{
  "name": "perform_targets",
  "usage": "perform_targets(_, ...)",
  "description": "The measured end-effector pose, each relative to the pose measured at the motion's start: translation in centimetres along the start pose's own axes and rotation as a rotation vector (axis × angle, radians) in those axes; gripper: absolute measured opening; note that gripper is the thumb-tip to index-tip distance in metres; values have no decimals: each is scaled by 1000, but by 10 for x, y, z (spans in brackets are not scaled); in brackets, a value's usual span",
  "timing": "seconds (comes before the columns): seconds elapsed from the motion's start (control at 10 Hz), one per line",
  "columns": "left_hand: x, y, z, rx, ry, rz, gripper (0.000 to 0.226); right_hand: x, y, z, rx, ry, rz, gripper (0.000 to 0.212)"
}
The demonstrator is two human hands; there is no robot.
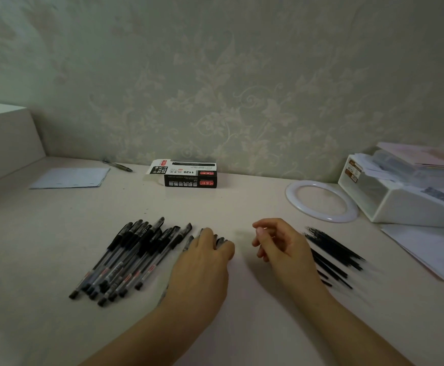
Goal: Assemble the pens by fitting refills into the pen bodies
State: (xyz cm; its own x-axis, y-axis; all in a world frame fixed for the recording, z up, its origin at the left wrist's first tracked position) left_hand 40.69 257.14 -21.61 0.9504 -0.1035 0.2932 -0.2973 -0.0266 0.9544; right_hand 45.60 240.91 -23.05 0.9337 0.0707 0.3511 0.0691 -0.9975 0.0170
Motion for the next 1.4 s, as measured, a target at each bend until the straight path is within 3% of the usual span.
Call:
perform_targets(0.3, 10, -9, -32, 58, 78, 25, 27, -2, 1, 3, -42, 15, -26, 17)
perform_targets(0.5, 9, -3, -36, 50, 103, 68, 19, -4, 1, 1, -66, 17, -22, 19)
perform_targets(0.6, 8, 4, -25, -152, -4, 217, 25, -8, -1, -6, -126, 62, -18, 17)
perform_targets(0.7, 1, 8, -1, -648, -36, 244, 30, -16, -3, -13, -175, 89, -17, 14)
perform_targets(0.8, -6, 0, 12, -969, 44, 149, 31, -25, -3, -17, -168, 60, 11, 14)
perform_targets(1.0, -11, 0, 2, -1073, 273, 106, 21, -39, 9, -28, -89, -52, 118, 14)
perform_targets(1.4, -49, 17, -13, -1142, 257, 76, 14, -84, 49, -32, 13, -98, 239, 21)
Point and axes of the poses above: each hand's wrist, its own x-axis towards the middle knuckle, its own y-axis out of the back of the hand, z = x × y, the point moved 1 cm from there along x, towards the middle knuckle, and after that the axes turned 14 degrees about x, right-handed, at the moved point
